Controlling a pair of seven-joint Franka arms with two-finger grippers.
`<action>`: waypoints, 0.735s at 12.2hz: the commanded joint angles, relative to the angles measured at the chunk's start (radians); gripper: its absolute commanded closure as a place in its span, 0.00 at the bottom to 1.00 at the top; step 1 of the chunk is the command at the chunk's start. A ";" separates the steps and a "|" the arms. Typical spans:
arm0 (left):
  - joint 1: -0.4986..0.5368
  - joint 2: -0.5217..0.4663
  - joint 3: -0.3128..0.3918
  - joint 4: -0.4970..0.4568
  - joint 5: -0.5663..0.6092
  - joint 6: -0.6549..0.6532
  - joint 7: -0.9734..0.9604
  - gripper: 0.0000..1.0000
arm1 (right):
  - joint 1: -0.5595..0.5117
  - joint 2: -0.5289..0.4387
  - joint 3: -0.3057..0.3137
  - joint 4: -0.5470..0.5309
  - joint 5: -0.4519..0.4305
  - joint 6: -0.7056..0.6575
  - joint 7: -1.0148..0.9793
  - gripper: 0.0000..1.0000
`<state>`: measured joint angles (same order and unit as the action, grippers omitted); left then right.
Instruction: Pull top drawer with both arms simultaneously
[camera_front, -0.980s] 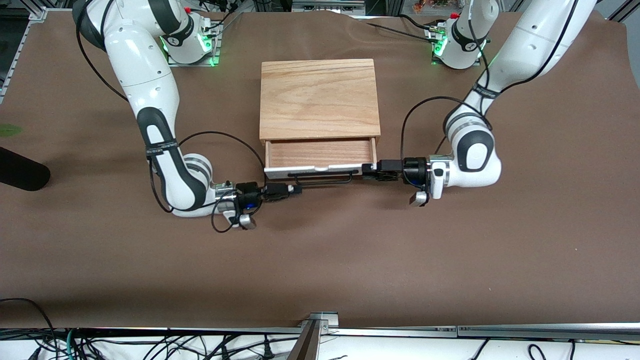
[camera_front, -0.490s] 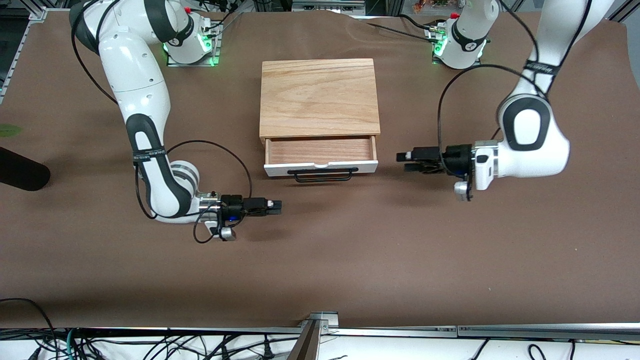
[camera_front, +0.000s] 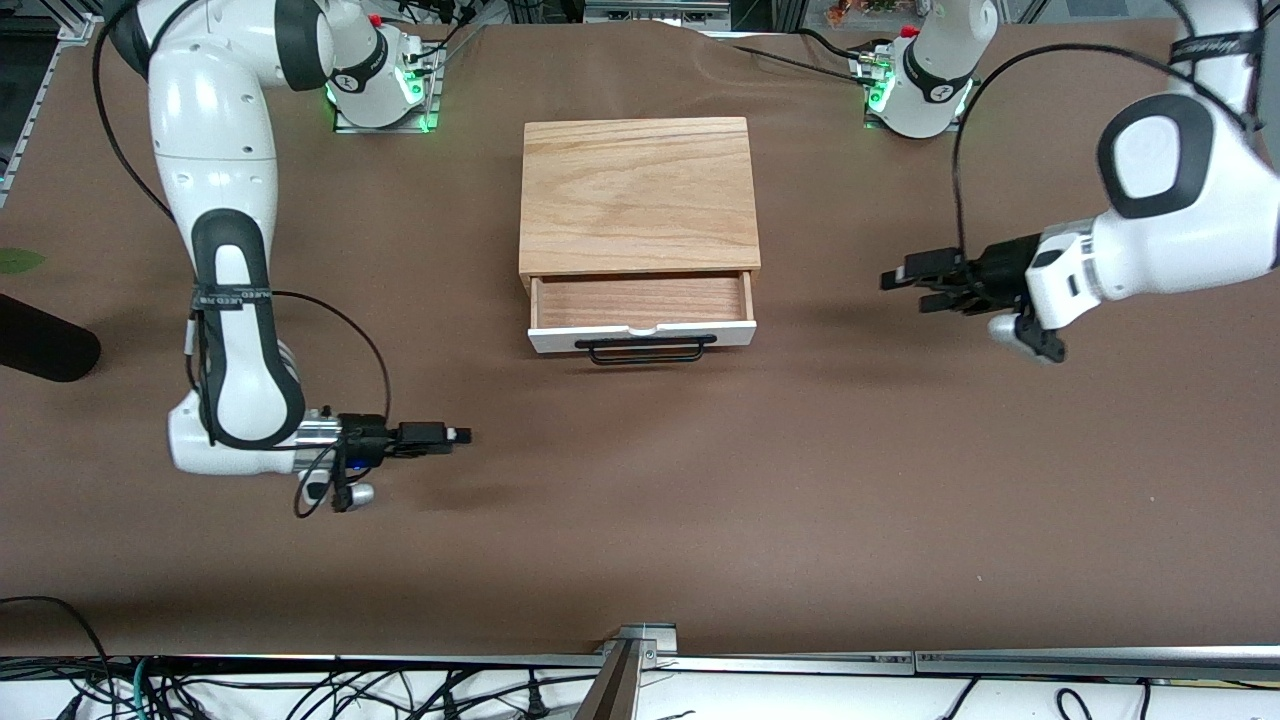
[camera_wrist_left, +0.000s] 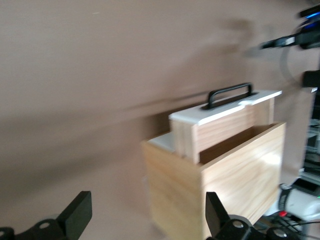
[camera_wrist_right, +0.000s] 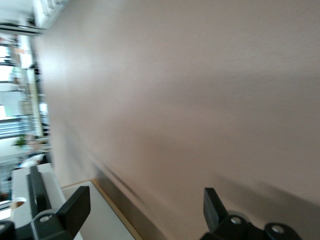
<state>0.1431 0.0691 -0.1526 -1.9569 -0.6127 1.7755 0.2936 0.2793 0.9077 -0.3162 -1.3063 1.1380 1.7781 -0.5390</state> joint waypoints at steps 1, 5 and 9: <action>-0.100 -0.054 0.144 0.047 0.134 -0.124 -0.016 0.00 | 0.015 -0.033 -0.041 0.050 -0.186 -0.005 0.120 0.00; -0.143 -0.061 0.189 0.203 0.345 -0.252 -0.063 0.00 | 0.027 -0.032 -0.055 0.157 -0.393 0.009 0.350 0.00; -0.175 -0.074 0.183 0.363 0.522 -0.391 -0.136 0.00 | 0.050 -0.056 -0.057 0.190 -0.631 0.006 0.429 0.00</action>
<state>-0.0130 -0.0073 0.0256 -1.6781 -0.1584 1.4558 0.1880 0.3198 0.8669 -0.3619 -1.1280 0.5848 1.7881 -0.1329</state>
